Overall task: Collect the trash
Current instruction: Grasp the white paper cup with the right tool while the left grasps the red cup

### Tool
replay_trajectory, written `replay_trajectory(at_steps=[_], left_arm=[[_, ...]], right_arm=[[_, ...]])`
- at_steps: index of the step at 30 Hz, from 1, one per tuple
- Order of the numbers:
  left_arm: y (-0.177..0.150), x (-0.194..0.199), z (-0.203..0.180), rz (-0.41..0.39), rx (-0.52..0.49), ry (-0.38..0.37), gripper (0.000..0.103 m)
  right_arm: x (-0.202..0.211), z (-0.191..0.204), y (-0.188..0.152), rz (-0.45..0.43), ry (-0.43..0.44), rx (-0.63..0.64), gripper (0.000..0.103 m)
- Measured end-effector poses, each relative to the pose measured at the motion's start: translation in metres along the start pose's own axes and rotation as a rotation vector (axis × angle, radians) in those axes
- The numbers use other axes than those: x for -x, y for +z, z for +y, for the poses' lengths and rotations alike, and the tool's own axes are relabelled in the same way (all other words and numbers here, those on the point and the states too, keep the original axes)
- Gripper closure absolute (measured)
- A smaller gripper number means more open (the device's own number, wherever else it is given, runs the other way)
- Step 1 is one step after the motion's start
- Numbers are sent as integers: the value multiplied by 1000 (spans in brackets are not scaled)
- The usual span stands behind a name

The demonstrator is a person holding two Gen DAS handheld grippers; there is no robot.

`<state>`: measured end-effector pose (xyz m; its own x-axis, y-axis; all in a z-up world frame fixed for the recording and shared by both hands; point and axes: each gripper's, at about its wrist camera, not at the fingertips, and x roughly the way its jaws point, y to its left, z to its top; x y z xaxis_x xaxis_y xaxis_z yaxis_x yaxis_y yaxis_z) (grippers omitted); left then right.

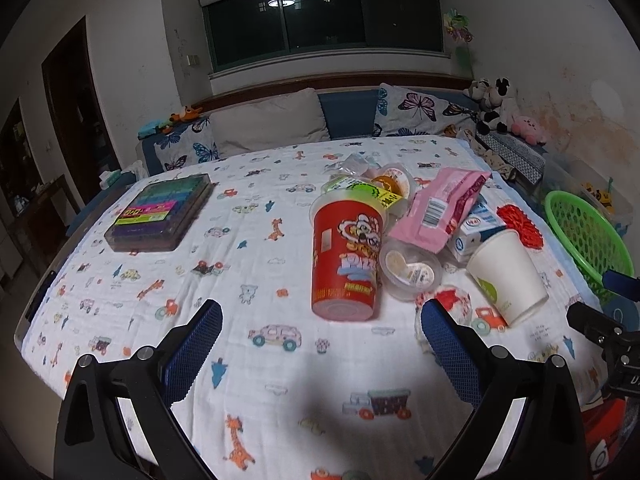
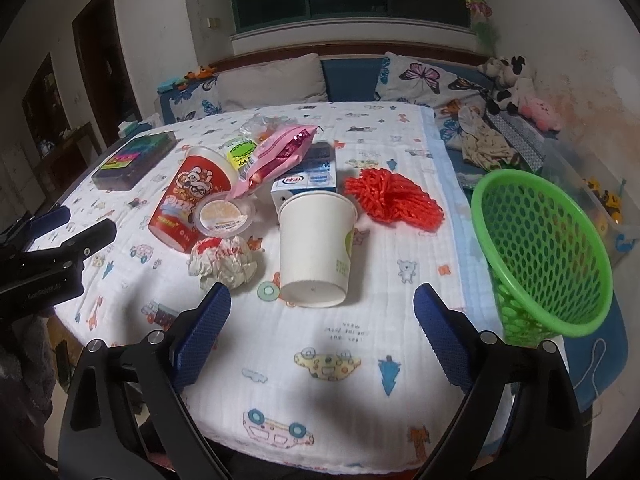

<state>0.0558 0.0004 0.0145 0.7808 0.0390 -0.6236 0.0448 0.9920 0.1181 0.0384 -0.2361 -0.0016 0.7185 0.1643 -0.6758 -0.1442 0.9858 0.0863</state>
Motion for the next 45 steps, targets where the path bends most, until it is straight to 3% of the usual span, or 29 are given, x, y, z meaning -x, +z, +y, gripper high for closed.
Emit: replay_trajectory(at_steps=[9, 13, 24, 38, 45], left_arm=[[17, -26, 4, 22, 14, 4, 6], [23, -38, 9, 37, 24, 11, 6], [34, -76, 17, 96, 32, 20, 6], [57, -142, 10, 227, 51, -132, 8], [56, -161, 8, 296, 86, -239, 20]], right_arm=[[-24, -4, 21, 21, 16, 13, 15], [-49, -8, 28, 76, 48, -12, 24], [-88, -6, 30, 153, 69, -17, 25], [-108, -5, 24, 193, 93, -25, 39], [-106, -6, 22, 189, 94, -23, 39]])
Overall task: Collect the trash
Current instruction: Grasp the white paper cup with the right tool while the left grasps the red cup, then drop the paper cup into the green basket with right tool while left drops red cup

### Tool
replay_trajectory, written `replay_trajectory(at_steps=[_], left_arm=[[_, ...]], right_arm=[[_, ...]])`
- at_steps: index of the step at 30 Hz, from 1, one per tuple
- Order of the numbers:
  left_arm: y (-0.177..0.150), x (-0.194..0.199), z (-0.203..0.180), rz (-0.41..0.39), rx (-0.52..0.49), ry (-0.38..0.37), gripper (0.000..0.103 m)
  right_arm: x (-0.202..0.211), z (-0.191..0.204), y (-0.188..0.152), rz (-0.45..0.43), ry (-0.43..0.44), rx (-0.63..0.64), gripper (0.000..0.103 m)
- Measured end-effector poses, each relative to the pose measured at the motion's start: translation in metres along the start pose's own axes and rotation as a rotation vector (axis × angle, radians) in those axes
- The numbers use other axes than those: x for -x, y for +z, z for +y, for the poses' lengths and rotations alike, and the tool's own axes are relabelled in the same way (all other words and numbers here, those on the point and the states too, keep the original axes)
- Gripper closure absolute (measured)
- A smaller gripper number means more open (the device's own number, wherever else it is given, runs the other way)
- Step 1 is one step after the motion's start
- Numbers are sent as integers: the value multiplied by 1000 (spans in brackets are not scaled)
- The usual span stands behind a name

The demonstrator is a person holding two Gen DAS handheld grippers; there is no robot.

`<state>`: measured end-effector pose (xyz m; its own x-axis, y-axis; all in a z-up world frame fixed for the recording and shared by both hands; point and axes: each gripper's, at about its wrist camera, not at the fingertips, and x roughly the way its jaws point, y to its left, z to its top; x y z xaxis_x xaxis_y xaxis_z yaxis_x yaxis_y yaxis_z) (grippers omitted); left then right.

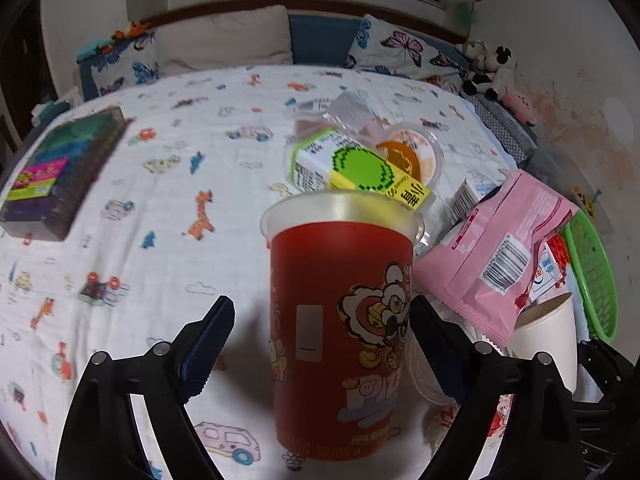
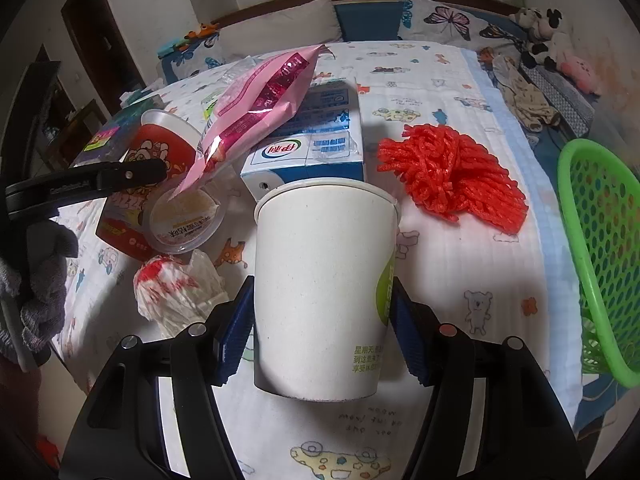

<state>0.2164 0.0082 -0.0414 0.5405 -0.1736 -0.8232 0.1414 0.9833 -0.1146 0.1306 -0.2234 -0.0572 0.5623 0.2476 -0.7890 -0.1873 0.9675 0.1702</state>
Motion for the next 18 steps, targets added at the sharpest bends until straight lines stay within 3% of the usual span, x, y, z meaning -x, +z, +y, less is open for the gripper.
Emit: replay_trajectory(at_steps=[3, 10, 14, 18], left_arm=[[-1, -4, -2, 21, -5, -38, 34], [-6, 16, 0, -33, -5, -34, 35], [-13, 44, -5, -117, -53, -16, 35], [-19, 72, -12, -187, -91, -49, 35]], right_arm=[[1, 0, -1, -3, -1, 2, 39], [11, 1, -3, -29, 3, 14, 39], [25, 3, -8, -58, 13, 24, 39], [43, 1, -10, -96, 8, 25, 39]])
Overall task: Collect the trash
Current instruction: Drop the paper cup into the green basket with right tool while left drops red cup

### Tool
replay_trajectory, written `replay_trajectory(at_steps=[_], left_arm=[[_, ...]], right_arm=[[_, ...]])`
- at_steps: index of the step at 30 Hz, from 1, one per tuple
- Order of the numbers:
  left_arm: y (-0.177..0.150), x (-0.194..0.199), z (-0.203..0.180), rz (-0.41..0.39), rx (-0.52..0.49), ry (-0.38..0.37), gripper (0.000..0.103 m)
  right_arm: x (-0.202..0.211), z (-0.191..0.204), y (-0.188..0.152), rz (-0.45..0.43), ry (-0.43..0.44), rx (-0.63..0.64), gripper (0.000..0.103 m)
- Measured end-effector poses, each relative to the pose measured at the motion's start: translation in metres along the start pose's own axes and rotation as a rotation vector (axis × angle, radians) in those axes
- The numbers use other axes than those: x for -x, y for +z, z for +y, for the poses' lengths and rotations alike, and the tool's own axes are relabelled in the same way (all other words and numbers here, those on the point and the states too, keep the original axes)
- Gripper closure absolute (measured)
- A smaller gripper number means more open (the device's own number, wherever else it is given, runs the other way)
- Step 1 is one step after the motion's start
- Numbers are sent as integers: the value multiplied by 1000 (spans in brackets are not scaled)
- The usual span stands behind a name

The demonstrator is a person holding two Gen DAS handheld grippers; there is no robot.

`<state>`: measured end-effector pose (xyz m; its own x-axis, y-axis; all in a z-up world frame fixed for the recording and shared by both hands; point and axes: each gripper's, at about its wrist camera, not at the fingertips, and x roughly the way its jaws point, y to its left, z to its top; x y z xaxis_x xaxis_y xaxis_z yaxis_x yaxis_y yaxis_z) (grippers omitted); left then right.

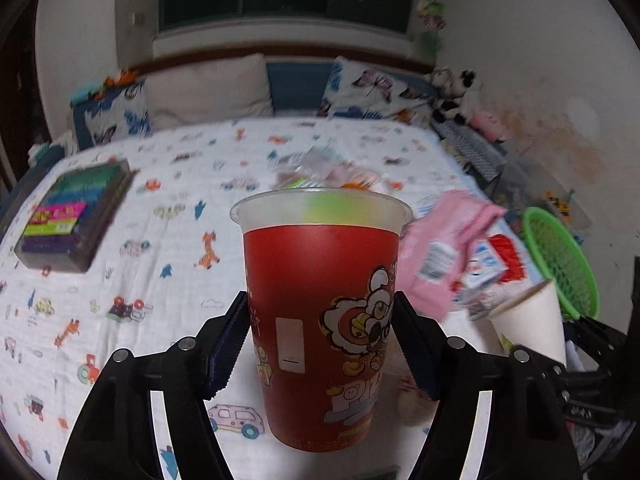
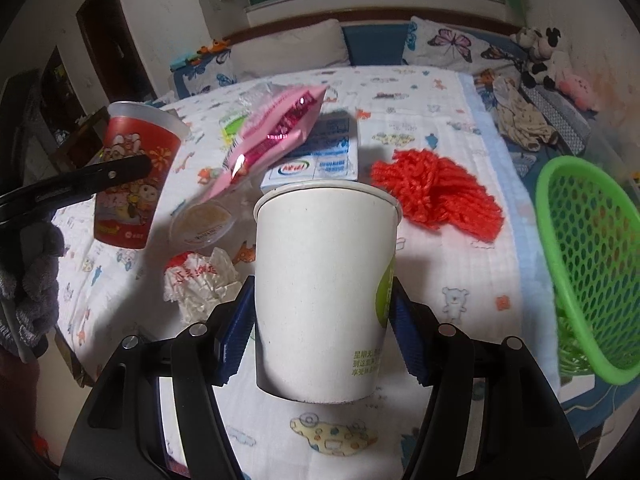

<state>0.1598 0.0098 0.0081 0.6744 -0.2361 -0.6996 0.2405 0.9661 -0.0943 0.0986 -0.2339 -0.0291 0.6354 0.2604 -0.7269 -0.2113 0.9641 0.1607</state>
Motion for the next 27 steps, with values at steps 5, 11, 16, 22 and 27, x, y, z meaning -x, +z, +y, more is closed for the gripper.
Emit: replay_trajectory(at_steps=[5, 11, 16, 22, 27], left_arm=[[-6, 36, -28, -132, -100, -67, 35], [-4, 42, -69, -142, -184, -152, 35], [8, 28, -104, -107, -214, -217, 35], [22, 13, -157, -86, -262, -290, 35], [36, -3, -193, -61, -286, -331, 35]], right_arm=[[22, -12, 1, -49, -18, -12, 39], [41, -49, -2, -85, -96, -68, 39], [56, -93, -10, -100, -185, -142, 39], [66, -160, -22, -93, -309, -241, 39], [64, -202, -30, -82, -350, -298, 39]])
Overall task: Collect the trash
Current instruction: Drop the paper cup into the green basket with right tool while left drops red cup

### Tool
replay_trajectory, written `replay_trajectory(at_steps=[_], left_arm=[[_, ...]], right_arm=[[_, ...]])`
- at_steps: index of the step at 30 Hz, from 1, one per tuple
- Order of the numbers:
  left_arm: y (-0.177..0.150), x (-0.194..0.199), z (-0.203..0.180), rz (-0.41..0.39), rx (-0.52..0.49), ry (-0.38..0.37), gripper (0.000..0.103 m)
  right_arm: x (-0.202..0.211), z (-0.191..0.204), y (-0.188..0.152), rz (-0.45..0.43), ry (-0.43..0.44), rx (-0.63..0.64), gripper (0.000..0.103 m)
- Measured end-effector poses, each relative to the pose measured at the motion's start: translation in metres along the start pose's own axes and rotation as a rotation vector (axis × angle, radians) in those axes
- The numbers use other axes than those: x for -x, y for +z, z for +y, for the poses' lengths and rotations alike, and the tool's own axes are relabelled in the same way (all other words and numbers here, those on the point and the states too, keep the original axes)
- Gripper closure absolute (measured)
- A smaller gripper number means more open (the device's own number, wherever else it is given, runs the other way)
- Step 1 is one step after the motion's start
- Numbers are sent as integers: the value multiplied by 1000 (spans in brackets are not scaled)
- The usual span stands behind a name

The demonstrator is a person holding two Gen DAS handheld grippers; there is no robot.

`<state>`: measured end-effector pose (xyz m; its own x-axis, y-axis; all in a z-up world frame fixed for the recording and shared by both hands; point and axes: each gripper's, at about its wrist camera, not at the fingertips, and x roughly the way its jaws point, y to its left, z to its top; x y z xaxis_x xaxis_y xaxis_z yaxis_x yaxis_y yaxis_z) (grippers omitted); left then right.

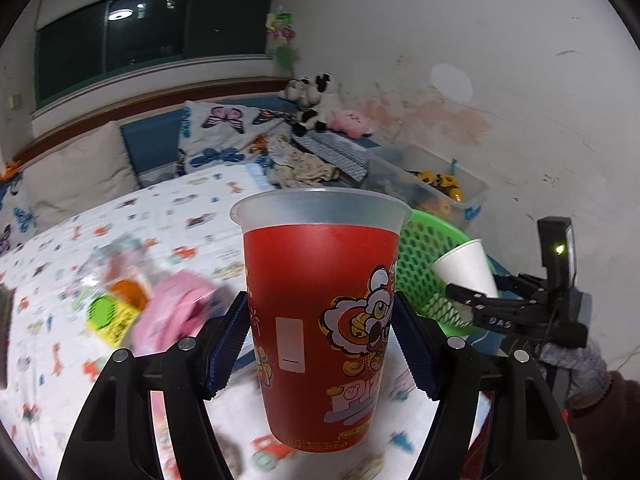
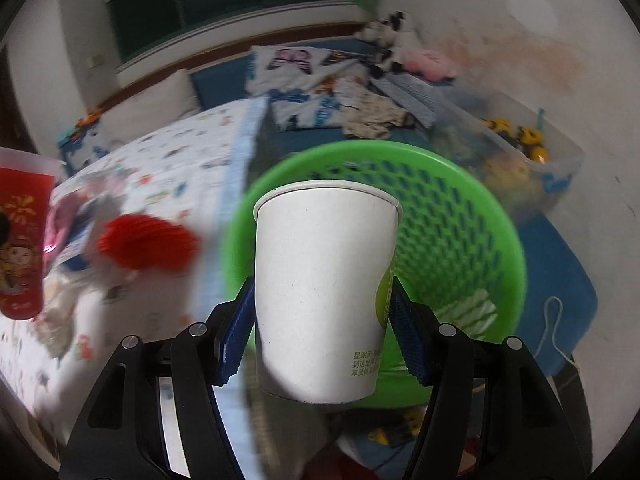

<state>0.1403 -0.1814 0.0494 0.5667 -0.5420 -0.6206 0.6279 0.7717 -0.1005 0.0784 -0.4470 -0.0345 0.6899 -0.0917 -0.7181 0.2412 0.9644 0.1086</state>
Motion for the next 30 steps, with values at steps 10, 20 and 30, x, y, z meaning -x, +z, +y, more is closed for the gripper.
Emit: replay_trajectory(at_steps=[10, 20, 30], left_arm=[[28, -59, -49, 73, -41, -52, 35], [41, -102, -85, 125, -55, -100, 35], [43, -140, -103, 184, -31, -105, 34]], right_arm=[[-19, -29, -5, 16, -37, -36, 35], [4, -37, -16, -19, -41, -42, 26], [24, -48, -27, -42, -27, -85, 24]])
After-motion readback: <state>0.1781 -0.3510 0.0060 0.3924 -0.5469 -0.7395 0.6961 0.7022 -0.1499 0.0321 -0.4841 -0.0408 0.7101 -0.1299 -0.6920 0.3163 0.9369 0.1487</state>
